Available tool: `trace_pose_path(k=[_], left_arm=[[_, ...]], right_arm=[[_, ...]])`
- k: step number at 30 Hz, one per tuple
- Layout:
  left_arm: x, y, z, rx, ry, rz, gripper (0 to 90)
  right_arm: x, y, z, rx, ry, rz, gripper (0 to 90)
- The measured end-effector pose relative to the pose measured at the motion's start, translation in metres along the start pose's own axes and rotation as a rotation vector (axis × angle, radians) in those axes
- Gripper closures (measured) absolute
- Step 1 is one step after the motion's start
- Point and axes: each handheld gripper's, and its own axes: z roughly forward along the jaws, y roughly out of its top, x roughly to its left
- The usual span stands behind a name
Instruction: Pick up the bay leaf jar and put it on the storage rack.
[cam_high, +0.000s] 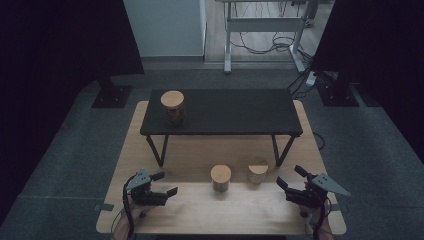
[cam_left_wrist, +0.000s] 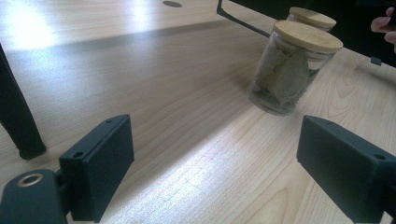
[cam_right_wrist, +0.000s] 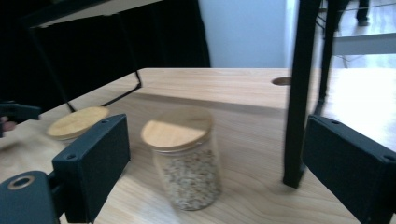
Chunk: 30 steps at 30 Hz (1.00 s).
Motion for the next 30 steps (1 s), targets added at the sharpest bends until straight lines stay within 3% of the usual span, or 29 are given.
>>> trace_pose_path(k=[12,30], left_arm=[[0.003,-0.002,0.003,0.019,-0.008,-0.011,10.4],[0.004,-0.005,0.007,0.034,-0.011,-0.018,10.5]], right_arm=[[0.025,0.008,0.004,0.004,0.107,-0.05,7.5],[0.047,0.01,0.013,0.018,0.186,-0.084,7.4]])
